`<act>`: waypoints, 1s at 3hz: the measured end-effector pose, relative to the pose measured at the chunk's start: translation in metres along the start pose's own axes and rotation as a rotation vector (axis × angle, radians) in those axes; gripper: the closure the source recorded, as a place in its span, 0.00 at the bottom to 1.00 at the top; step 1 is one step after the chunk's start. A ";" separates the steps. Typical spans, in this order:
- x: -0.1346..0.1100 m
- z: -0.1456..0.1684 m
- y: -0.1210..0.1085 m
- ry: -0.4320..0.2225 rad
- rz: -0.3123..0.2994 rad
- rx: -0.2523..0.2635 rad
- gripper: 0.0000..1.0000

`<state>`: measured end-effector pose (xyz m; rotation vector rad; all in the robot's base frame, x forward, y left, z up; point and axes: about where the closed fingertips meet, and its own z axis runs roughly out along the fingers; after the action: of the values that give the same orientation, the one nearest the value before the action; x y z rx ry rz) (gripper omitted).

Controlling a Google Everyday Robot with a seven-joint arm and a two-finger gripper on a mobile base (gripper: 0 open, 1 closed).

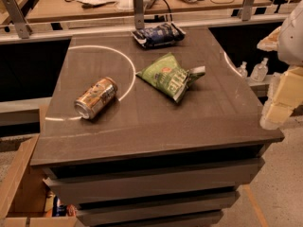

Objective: Move green jalapeno chip bag near orange can

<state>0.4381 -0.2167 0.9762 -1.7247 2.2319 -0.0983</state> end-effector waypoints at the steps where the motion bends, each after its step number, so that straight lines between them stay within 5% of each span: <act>1: 0.000 0.001 -0.001 -0.010 0.002 0.002 0.00; 3: -0.012 0.036 -0.024 -0.248 0.017 0.043 0.00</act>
Offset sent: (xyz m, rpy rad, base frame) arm 0.0315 0.0067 -0.0261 0.2126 -0.0749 0.0061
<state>0.4731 -0.2064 0.9506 -1.6000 2.0486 0.0680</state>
